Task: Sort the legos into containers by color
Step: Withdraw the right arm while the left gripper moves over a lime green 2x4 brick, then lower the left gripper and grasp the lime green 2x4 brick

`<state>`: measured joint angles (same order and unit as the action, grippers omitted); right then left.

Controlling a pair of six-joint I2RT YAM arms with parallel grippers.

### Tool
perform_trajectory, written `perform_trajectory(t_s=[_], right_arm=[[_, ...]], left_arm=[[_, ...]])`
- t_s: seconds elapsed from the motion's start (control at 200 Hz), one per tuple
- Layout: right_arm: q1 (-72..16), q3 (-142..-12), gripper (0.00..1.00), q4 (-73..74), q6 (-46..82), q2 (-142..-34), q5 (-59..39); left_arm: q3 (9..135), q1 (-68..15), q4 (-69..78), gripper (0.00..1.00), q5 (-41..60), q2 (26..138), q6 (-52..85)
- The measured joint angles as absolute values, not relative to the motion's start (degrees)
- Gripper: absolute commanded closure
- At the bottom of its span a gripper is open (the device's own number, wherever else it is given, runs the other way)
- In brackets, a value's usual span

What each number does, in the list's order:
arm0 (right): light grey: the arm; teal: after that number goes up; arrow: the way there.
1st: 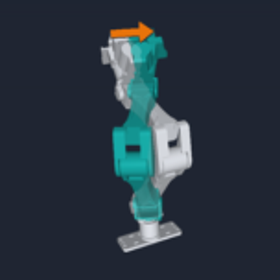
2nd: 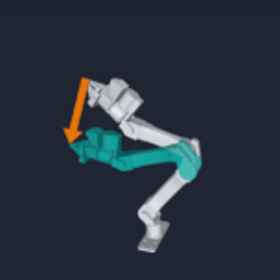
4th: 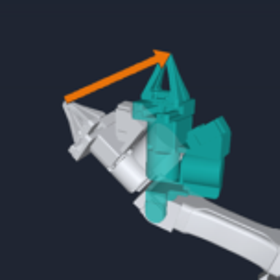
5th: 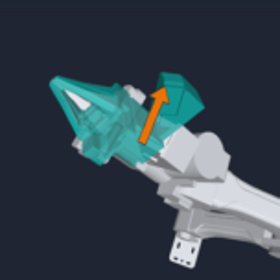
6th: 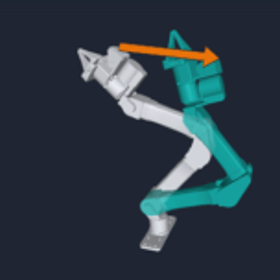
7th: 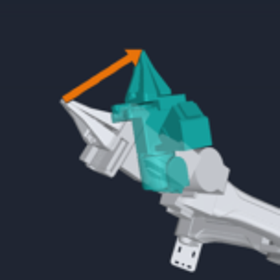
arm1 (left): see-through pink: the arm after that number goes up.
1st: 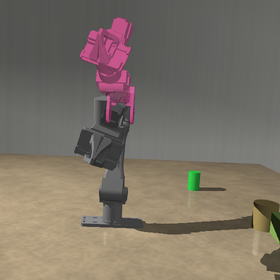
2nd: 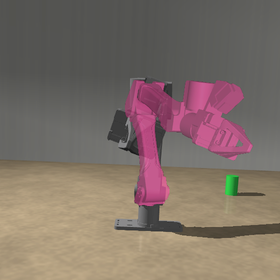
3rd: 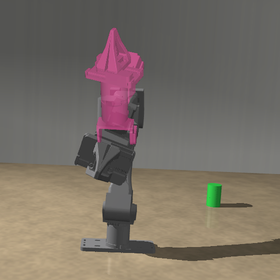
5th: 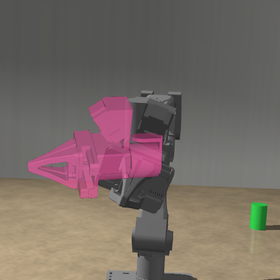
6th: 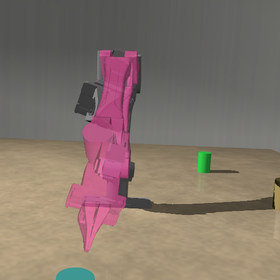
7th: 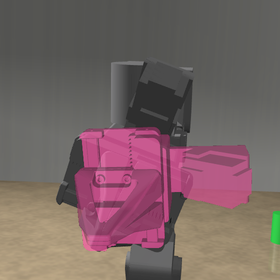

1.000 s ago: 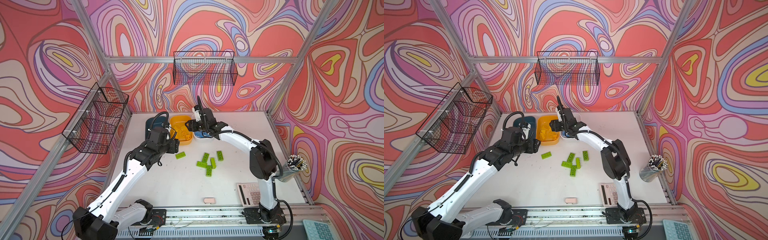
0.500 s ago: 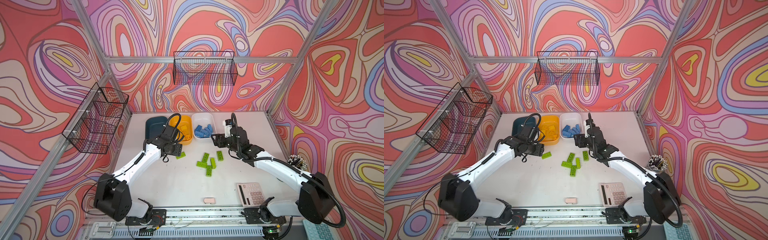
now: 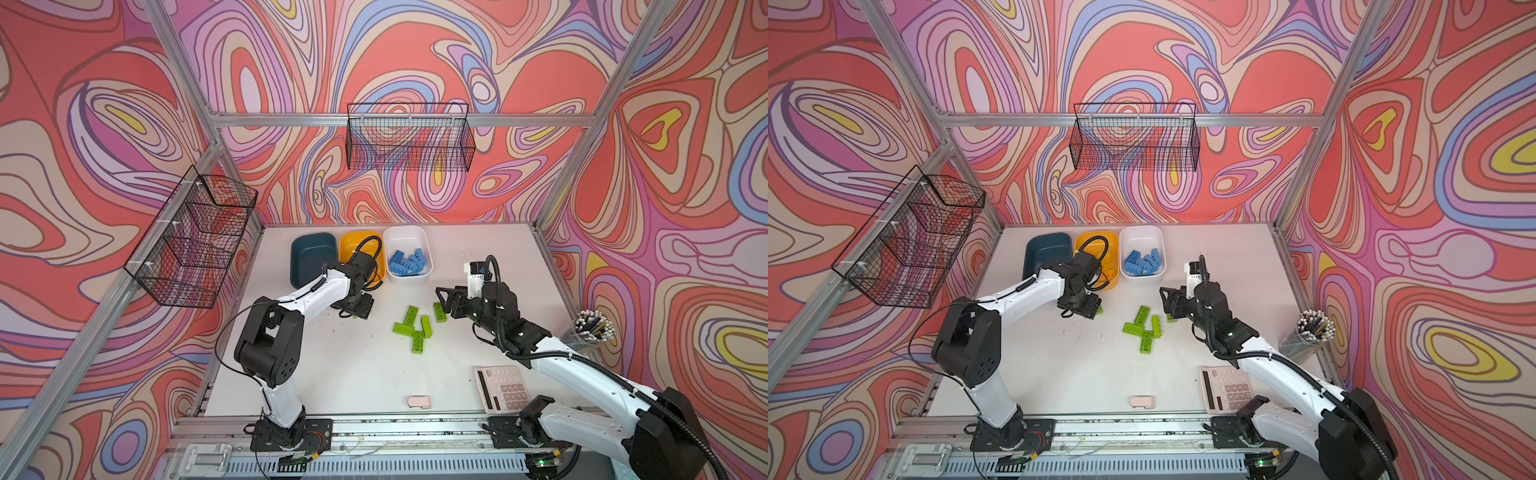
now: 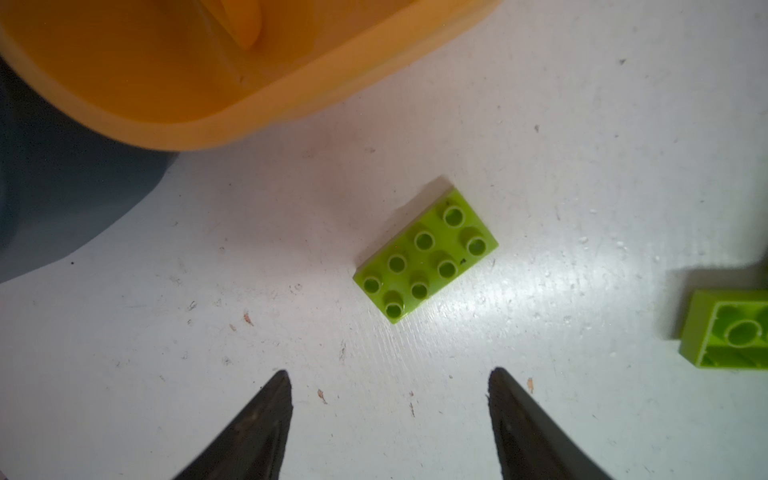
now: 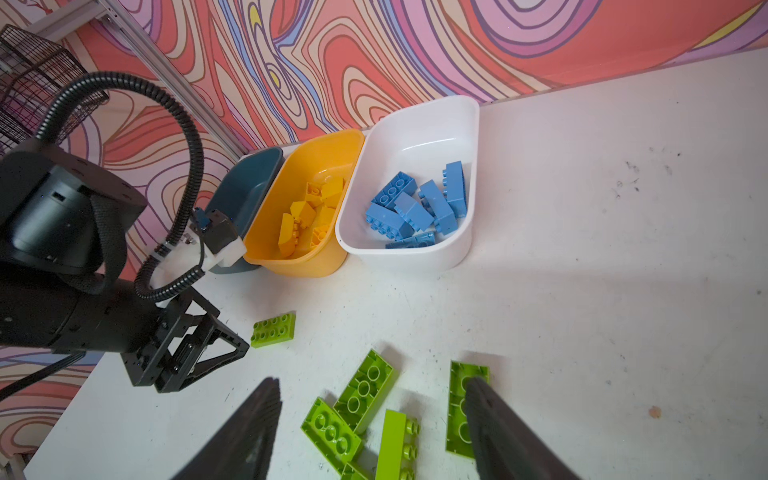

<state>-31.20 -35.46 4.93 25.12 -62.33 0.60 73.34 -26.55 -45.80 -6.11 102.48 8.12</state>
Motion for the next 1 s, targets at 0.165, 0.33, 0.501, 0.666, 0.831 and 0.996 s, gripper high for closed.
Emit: perform_trajectory(t_s=[0.165, 0.33, 0.501, 0.666, 0.831, 0.996], right_arm=[[-31.2, -33.21, 0.26, 7.94, 26.57, -62.06, -0.67], [-31.2, -32.4, 0.26, 10.85, 28.21, -64.55, -2.81], [-31.2, -31.79, 0.26, 11.94, 29.21, -66.11, -4.01], [-31.2, -31.79, 0.26, 12.82, 29.54, -66.13, -4.1], [-31.2, -31.79, 0.26, 13.39, 29.69, -66.46, -4.12], [-31.2, -31.79, 0.26, 13.34, 29.69, -66.98, -4.12]], left_arm=[[73.43, -26.55, -45.3, 0.26, -6.15, 104.95, 6.13], [74.61, -26.55, -44.84, 0.26, -6.09, 107.92, 4.14], [75.79, -26.55, -44.53, 0.27, -6.09, 109.6, 2.96], [77.41, -26.55, -43.72, 0.31, -6.33, 111.35, 2.68], [78.98, -26.55, -43.05, 0.37, -6.24, 113.3, 2.83], [79.29, -26.55, -42.37, 0.47, -5.48, 113.78, 3.42]])
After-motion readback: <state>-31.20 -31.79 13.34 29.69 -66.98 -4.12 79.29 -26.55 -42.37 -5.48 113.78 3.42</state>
